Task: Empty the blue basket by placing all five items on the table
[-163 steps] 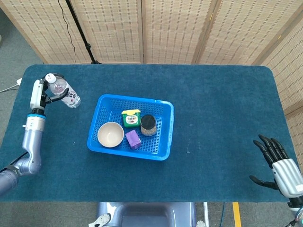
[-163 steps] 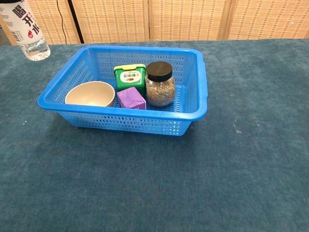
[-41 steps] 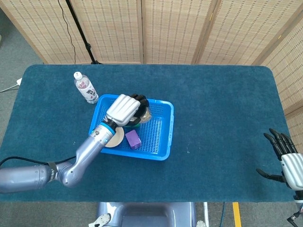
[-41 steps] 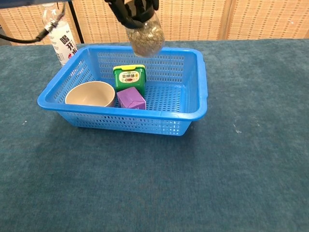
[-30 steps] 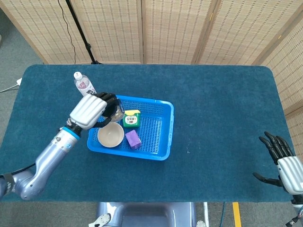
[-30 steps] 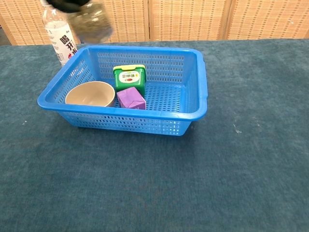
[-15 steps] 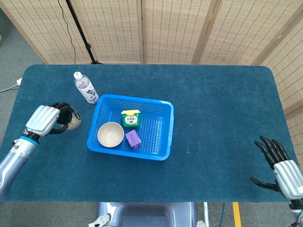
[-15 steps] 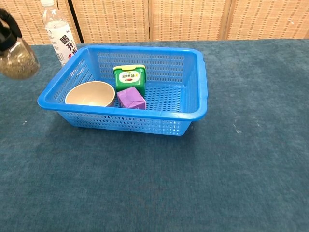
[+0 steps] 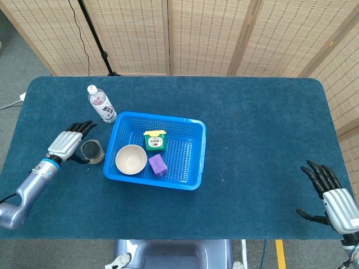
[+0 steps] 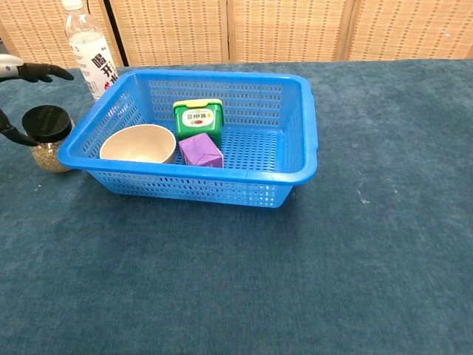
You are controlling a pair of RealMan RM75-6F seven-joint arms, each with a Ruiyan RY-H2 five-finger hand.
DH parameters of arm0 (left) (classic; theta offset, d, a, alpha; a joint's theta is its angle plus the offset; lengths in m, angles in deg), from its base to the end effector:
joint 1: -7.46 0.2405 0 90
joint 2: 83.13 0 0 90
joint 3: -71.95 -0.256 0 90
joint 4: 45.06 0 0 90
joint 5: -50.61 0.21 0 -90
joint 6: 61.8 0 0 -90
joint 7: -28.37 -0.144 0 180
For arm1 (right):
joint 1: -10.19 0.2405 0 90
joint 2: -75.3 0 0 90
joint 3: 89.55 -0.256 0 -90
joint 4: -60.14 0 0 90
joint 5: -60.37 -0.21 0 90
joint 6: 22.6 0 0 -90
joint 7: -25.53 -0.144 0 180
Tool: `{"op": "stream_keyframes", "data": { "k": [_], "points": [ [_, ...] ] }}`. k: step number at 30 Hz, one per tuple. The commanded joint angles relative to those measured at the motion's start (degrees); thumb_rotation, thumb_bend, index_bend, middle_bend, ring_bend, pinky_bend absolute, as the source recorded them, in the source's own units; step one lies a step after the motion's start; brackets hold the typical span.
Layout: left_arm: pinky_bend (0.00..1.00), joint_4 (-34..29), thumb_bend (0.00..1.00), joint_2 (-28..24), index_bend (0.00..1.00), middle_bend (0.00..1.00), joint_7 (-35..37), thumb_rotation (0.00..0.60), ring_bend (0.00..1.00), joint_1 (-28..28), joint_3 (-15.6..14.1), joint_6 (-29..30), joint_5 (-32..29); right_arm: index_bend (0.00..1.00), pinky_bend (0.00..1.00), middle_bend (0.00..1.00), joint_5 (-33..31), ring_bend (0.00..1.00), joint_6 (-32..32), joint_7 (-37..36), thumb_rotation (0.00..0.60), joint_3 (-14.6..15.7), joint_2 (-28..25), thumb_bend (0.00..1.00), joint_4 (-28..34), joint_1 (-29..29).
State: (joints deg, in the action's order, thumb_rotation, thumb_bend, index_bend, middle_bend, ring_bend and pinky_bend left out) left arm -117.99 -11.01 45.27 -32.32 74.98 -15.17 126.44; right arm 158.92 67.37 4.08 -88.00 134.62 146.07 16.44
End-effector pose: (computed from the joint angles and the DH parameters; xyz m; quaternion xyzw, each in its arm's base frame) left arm -0.2634 0.3710 0.0861 -0.7081 -0.4592 -0.3236 0.4278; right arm -0.3074 -0.1711 0.1831 0.6290 -0.3981 0.4707 0.4736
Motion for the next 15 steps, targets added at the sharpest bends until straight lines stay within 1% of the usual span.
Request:
{"op": "stream_keyframes", "data": {
  "k": [1, 4, 6, 8, 11, 15],
  "points": [
    [0.00, -3.3, 0.00, -2.9, 0.00, 0.00, 4.5, 0.600, 0.00, 0.4, 0.7, 5.5, 6.1, 0.00, 0.00, 0.00, 0.0, 0.03, 0.0, -0.1, 0.600, 0.0, 0.0, 0.00, 0.0, 0.1],
    [0.00, -7.7, 0.00, -5.5, 0.00, 0.00, 4.7, 0.600, 0.00, 0.7, 0.7, 9.6, 10.1, 0.00, 0.00, 0.00, -0.1, 0.03, -0.1, -0.1, 0.600, 0.0, 0.0, 0.00, -0.1, 0.1],
    [0.00, -11.2, 0.00, -7.2, 0.00, 0.00, 2.6, 0.600, 0.00, 0.6, 0.5, 11.5, 13.0, 0.00, 0.00, 0.00, -0.2, 0.03, -0.1, -0.2, 0.600, 0.0, 0.0, 0.00, -0.1, 0.1],
    [0.00, -13.9, 0.00, -7.8, 0.00, 0.00, 0.3, 0.600, 0.00, 0.2, 0.3, 11.9, 14.5, 0.00, 0.00, 0.00, -0.2, 0.03, -0.1, -0.3, 0.600, 0.0, -0.1, 0.00, -0.1, 0.1],
    [0.00, -17.0, 0.00, -7.2, 0.00, 0.00, -6.0, 0.600, 0.00, -0.9, 0.5, 11.0, 15.3, 0.00, 0.00, 0.00, -0.3, 0.03, 0.1, -0.5, 0.600, -0.1, -0.2, 0.00, -0.2, 0.0],
    [0.00, -18.2, 0.00, -3.2, 0.00, 0.00, -16.7, 0.600, 0.00, -3.6, 2.2, 7.0, 12.2, 0.00, 0.00, 0.00, -0.3, 0.03, 0.3, -0.7, 0.600, -0.1, -0.3, 0.00, -0.3, 0.0]
  ]
}}
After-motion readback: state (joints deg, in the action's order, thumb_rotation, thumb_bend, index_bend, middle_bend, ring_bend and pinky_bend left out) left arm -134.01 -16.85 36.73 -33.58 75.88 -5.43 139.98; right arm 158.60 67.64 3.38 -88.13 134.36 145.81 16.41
